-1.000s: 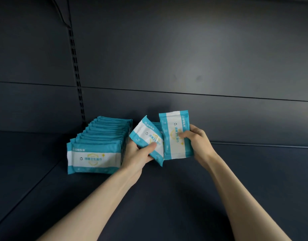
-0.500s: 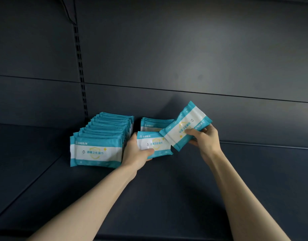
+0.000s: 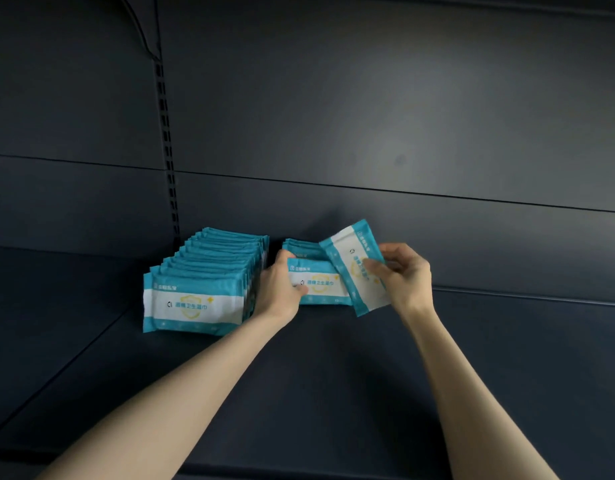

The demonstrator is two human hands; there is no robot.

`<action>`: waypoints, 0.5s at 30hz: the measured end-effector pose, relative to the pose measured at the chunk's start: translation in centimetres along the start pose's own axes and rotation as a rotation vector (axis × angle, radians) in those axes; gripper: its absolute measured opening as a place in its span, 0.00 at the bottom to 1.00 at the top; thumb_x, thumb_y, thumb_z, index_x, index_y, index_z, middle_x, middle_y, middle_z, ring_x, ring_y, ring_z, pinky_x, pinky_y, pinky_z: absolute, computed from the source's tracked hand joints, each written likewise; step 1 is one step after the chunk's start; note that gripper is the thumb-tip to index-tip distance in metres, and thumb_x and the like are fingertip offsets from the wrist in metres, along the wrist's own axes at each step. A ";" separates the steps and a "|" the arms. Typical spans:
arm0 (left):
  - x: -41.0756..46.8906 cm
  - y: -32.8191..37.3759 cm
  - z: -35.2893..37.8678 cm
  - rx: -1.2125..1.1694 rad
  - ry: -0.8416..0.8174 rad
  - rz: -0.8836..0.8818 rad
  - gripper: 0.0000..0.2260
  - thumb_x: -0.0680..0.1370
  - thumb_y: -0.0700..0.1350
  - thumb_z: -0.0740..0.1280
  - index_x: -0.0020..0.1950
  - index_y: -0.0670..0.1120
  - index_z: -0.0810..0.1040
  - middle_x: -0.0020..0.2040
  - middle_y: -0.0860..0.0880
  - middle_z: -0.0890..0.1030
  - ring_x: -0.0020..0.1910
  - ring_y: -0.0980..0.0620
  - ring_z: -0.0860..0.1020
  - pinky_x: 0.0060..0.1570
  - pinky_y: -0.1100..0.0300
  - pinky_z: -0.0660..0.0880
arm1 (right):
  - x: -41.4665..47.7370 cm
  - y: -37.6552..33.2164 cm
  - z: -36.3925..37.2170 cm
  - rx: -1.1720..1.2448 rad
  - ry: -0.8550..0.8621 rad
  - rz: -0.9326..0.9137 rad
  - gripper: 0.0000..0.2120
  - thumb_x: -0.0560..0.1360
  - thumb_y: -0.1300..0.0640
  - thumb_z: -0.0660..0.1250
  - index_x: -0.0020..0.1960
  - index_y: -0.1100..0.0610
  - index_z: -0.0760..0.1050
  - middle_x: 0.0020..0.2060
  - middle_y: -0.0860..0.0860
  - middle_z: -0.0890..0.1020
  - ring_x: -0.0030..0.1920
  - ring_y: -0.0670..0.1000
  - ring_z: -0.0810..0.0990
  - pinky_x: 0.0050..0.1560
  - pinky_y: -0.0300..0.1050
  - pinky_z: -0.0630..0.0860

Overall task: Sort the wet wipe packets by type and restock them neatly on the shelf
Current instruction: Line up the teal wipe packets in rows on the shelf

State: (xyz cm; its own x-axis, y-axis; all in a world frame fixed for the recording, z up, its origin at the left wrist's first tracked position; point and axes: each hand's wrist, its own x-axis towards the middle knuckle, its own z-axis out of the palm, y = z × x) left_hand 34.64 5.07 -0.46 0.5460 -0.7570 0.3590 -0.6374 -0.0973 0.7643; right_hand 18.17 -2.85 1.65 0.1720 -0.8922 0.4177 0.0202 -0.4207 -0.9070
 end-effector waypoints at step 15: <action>1.1 -1.2 -0.2 0.216 0.008 0.278 0.40 0.71 0.42 0.75 0.77 0.46 0.55 0.74 0.48 0.59 0.73 0.48 0.57 0.71 0.57 0.57 | -0.4 0.7 0.9 -0.314 -0.163 -0.112 0.19 0.72 0.75 0.63 0.57 0.59 0.80 0.52 0.46 0.80 0.52 0.43 0.78 0.56 0.33 0.75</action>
State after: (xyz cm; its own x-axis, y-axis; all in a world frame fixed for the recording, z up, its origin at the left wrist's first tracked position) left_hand 36.10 4.47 -0.90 0.3393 -0.7686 0.5424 -0.8619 -0.0231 0.5065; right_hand 19.03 -2.63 0.80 0.3405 -0.8108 0.4761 -0.2511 -0.5664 -0.7850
